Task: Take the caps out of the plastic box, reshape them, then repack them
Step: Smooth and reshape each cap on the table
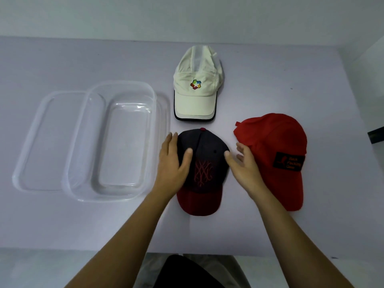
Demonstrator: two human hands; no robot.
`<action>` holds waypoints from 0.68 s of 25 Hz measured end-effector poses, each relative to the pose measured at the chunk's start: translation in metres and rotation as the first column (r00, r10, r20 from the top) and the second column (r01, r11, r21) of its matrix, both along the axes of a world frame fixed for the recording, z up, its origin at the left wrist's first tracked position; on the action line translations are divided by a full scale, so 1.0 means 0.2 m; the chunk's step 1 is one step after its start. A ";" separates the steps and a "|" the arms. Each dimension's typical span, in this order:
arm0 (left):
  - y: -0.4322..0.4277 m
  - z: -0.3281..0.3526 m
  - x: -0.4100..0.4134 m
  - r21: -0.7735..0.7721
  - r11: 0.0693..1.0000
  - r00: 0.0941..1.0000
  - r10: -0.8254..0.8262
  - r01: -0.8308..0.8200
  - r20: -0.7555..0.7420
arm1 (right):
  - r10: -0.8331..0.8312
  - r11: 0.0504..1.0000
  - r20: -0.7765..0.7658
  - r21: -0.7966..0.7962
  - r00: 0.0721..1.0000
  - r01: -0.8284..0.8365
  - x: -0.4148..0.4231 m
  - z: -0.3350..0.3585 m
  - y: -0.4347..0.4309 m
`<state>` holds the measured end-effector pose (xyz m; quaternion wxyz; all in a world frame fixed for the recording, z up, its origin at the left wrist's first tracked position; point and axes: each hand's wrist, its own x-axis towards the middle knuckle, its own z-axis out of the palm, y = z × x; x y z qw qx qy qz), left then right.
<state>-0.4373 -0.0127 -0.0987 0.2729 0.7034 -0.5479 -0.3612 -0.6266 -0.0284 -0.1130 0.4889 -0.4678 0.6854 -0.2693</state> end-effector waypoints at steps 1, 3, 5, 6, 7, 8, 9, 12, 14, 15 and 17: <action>0.05 -0.02 -0.01 0.010 0.999 0.999 -0.031 0.031 0.011 | 0.079 0.994 -0.079 -0.071 0.994 -0.084 0.01 0.00 0.03; 0.12 -0.06 -0.02 0.045 0.996 0.996 -0.085 0.083 0.039 | 0.198 0.952 -0.247 -0.180 0.949 -0.246 0.05 -0.02 0.10; 0.13 -0.07 -0.03 0.041 0.993 0.992 -0.115 0.113 0.060 | 0.202 0.944 -0.285 -0.199 0.937 -0.264 0.07 -0.01 0.13; 0.13 -0.06 -0.03 0.017 0.990 0.987 -0.141 0.140 0.077 | 0.228 0.933 -0.256 -0.217 0.939 -0.286 0.07 -0.01 0.15; 0.14 -0.06 -0.02 -0.006 0.983 0.979 -0.180 0.181 0.099 | 0.294 0.909 -0.227 -0.234 0.928 -0.346 0.06 -0.01 0.17; 0.13 -0.06 -0.01 -0.008 0.976 0.970 -0.213 0.216 0.115 | 0.385 0.874 -0.208 -0.229 0.899 -0.428 0.05 -0.01 0.18; 0.12 -0.06 0.01 0.004 0.974 0.968 -0.224 0.225 0.110 | 0.464 0.846 -0.193 -0.193 0.865 -0.497 0.04 0.00 0.18; 0.01 -0.01 0.05 0.068 0.997 0.991 -0.031 0.040 -0.133 | 0.377 0.914 -0.079 -0.126 0.923 -0.384 0.02 0.01 0.12; -0.11 0.02 0.04 0.197 0.975 0.953 0.155 -0.105 -0.259 | 0.123 0.992 0.075 -0.048 0.990 -0.120 0.06 0.03 0.00; -0.17 0.02 0.03 0.260 0.957 0.946 0.194 -0.125 -0.258 | 0.082 0.996 0.068 0.017 0.994 -0.083 0.09 0.05 -0.07; -0.26 0.02 0.01 0.347 0.932 0.943 0.207 -0.109 -0.260 | 0.134 0.982 0.016 0.135 0.991 -0.135 0.14 0.06 -0.18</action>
